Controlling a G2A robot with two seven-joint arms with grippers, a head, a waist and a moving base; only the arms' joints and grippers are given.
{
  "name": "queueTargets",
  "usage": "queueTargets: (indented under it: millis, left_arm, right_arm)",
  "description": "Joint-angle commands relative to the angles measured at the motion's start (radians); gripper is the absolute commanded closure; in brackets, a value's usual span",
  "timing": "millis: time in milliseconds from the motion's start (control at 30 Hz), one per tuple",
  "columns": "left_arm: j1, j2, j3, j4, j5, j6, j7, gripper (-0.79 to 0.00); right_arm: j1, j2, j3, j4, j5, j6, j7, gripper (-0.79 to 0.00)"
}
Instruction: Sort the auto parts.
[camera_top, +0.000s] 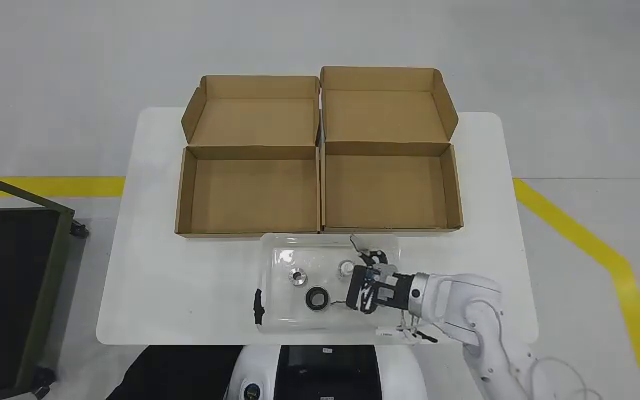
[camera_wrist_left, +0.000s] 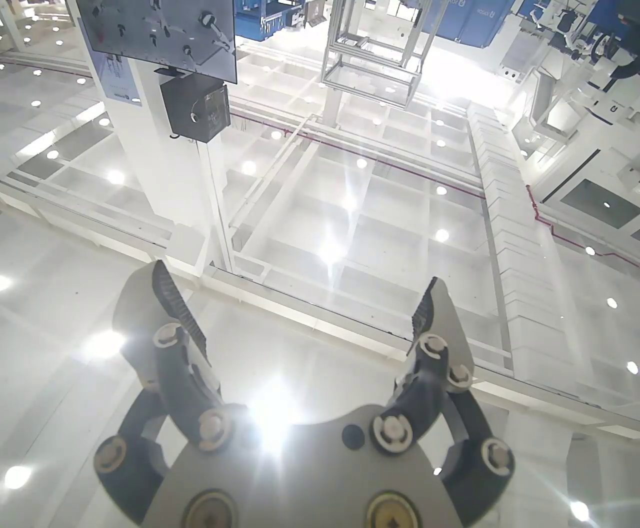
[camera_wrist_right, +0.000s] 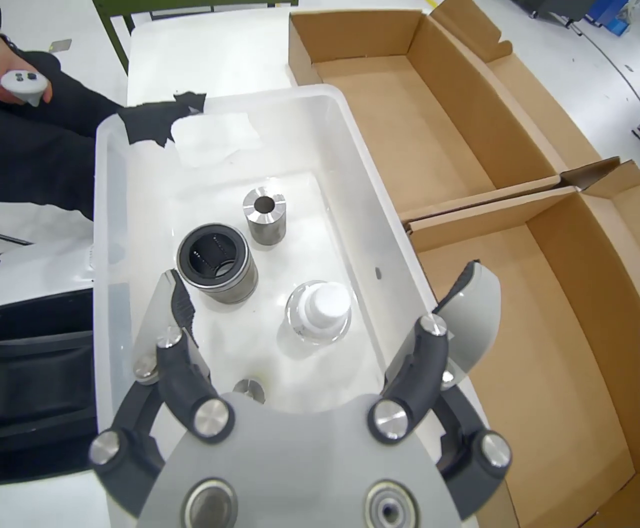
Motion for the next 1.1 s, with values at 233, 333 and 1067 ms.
queueTargets:
  millis: [233, 333, 1067]
  left_arm:
    - [0.000, 0.000, 0.000, 0.000, 0.000, 0.000, 0.000, -0.785]
    - [0.000, 0.000, 0.000, 0.000, 0.000, 0.000, 0.000, -0.785]
    - [0.000, 0.000, 0.000, 0.000, 0.000, 0.000, 0.000, -0.785]
  right_arm:
    - [0.019, 0.010, -0.006, 0.030, 0.022, 0.003, 0.049, -0.388]
    - [0.027, 0.013, -0.010, 0.041, 0.026, 0.004, 0.065, -0.342]
    - [0.029, 0.044, -0.020, -0.057, 0.006, -0.029, 0.091, 0.000]
